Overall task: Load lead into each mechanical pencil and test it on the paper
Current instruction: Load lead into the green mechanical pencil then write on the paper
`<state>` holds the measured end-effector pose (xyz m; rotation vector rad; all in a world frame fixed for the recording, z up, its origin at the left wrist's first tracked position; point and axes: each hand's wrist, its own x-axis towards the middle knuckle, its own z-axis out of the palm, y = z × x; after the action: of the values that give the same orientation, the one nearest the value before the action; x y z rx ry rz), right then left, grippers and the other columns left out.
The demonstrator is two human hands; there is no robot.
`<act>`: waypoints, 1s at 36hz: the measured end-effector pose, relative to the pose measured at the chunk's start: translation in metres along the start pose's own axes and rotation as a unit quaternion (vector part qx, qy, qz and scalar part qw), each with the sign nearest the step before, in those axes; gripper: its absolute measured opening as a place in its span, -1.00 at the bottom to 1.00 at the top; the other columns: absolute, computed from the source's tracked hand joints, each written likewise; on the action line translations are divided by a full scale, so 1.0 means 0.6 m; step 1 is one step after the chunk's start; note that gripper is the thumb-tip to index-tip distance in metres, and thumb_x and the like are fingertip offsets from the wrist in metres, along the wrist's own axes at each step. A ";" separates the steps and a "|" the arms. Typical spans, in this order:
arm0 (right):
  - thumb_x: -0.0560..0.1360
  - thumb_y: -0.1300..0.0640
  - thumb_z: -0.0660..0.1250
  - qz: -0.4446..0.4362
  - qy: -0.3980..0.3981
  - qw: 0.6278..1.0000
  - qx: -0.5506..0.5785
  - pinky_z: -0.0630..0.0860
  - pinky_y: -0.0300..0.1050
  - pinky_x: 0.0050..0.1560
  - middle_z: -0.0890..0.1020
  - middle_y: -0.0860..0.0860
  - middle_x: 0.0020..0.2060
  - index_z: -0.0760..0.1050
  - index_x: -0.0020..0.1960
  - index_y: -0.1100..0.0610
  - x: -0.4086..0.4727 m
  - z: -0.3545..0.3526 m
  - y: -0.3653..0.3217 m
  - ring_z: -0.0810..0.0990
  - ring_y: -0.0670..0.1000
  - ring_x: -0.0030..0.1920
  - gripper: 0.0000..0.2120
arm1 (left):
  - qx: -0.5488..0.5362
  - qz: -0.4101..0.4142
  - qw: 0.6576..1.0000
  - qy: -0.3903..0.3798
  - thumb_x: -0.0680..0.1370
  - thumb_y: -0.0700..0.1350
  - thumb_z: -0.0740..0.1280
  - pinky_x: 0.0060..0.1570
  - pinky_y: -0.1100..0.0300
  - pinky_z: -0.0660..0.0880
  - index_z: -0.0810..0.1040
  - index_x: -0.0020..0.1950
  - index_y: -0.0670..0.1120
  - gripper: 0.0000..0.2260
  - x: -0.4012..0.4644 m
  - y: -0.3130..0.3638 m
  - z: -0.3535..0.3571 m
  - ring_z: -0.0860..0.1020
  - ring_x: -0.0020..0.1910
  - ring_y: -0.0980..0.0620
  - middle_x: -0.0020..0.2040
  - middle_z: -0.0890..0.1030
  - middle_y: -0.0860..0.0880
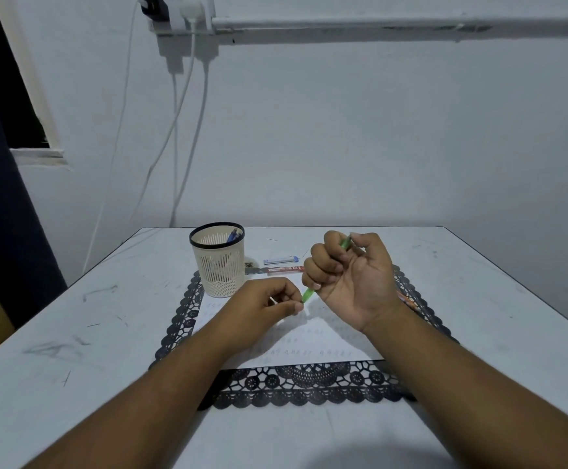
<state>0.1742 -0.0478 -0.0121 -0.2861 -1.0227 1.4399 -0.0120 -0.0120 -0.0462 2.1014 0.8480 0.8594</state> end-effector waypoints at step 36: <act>0.47 -0.06 0.19 0.016 -0.011 1.000 0.019 0.15 -0.06 -0.29 0.14 0.01 -0.39 0.14 -0.29 0.07 -0.002 -0.002 -0.005 0.09 0.00 -0.38 -0.69 | -0.039 -0.011 0.999 -0.021 0.58 -0.13 0.46 -0.21 0.24 0.39 0.67 -0.13 0.04 -0.89 -0.003 -0.002 -0.001 0.43 -0.31 0.18 -0.22 0.64 0.11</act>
<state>0.1774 -0.0487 -0.0110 -0.2604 -1.0115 1.4931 -0.0134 -0.0124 -0.0474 2.0311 0.8017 0.8207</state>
